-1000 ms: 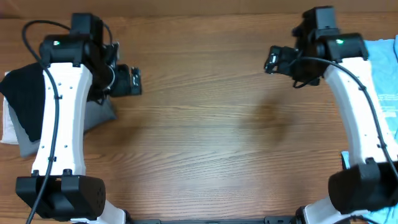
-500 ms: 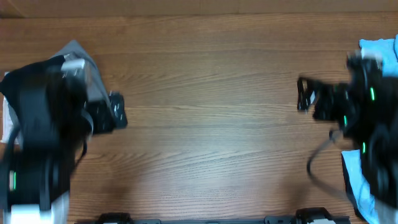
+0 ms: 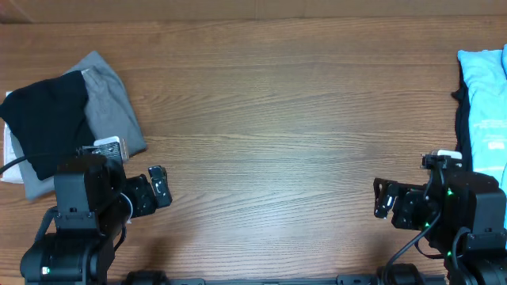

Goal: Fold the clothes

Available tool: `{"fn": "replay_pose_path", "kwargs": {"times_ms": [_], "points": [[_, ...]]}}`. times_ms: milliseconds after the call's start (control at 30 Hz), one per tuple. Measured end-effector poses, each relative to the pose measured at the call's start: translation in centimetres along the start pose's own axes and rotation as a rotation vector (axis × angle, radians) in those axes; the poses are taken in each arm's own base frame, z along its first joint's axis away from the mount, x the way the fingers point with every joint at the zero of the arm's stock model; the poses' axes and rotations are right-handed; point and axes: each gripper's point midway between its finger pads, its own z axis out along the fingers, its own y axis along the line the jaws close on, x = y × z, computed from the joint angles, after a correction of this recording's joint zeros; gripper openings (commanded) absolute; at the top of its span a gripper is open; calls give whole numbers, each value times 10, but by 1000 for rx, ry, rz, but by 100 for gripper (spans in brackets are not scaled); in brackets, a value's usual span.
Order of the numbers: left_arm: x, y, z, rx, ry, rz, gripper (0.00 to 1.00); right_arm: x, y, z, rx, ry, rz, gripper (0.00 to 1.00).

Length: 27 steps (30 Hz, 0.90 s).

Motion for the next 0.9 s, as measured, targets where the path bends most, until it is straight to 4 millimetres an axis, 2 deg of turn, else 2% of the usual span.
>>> {"fn": "replay_pose_path", "kwargs": {"times_ms": [167, 233, 367, 433, 500, 700, 900], "points": [[1, 0, 1, -2, 6, 0, 100, -1, -1, 0, 7, -3, -1, 100], [1, 0, 1, -2, 7, 0, 100, -8, -2, 0, 12, -35, -8, 100], [1, 0, 1, -2, 8, 0, 100, -61, 9, -3, -36, -312, -49, 100], [1, 0, 1, -2, 8, 0, 100, -68, 9, -3, -53, -423, -55, 100], [1, 0, 2, -2, 9, 0, 100, -65, 7, -2, -68, -525, -62, 100], [2, 0, 2, -3, 11, 0, 100, -31, 3, 11, -123, -767, -131, 100], [2, 1, 2, -3, 12, 0, 100, -32, 5, 33, -143, -880, -175, 100]]}}
